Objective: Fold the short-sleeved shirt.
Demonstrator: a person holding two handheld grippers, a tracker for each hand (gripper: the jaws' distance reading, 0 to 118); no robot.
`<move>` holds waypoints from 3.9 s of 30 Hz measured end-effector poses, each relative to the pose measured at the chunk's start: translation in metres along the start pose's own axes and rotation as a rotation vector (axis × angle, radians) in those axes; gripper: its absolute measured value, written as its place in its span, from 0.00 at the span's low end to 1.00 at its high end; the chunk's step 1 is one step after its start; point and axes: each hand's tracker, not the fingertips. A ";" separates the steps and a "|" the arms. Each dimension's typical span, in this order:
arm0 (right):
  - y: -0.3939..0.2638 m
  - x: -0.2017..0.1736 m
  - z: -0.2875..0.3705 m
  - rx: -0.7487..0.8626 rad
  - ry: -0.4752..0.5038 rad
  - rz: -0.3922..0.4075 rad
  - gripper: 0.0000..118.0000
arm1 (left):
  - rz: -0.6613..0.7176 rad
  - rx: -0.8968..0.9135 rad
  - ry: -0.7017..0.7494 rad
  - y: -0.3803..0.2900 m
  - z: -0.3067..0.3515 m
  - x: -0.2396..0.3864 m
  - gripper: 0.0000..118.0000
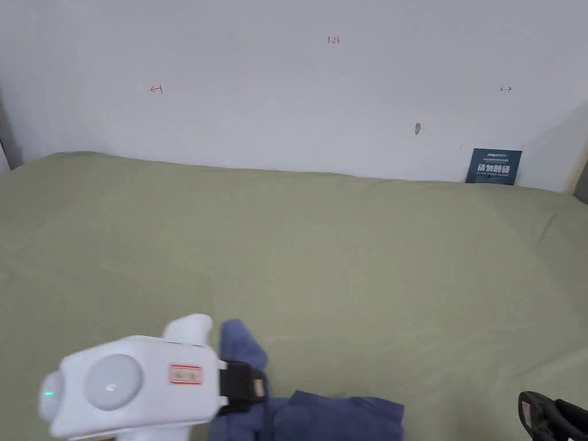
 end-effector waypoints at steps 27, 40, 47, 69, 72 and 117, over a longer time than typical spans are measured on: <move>-0.009 0.010 0.010 -0.008 -0.020 -0.019 0.00 | 0.190 -0.157 -0.461 -0.054 -0.135 0.018 0.04; 0.004 0.010 0.006 -0.006 0.066 -0.040 0.00 | 0.189 -0.277 -0.515 -0.099 -0.139 0.025 0.03; -0.005 0.001 -0.089 -0.159 0.571 -0.277 0.00 | 0.150 0.058 -0.250 -0.031 0.007 -0.071 0.03; -0.125 0.014 -0.242 -0.686 0.931 -0.742 0.00 | 0.236 -0.138 -0.329 -0.042 -0.049 -0.144 0.84; -0.124 0.009 -0.240 -0.663 0.930 -0.707 0.00 | 0.297 -0.224 -0.356 -0.045 -0.075 -0.138 0.84; -0.063 0.002 -0.163 -0.401 0.635 -0.344 0.00 | 0.243 -0.246 0.638 0.080 0.164 -0.436 0.84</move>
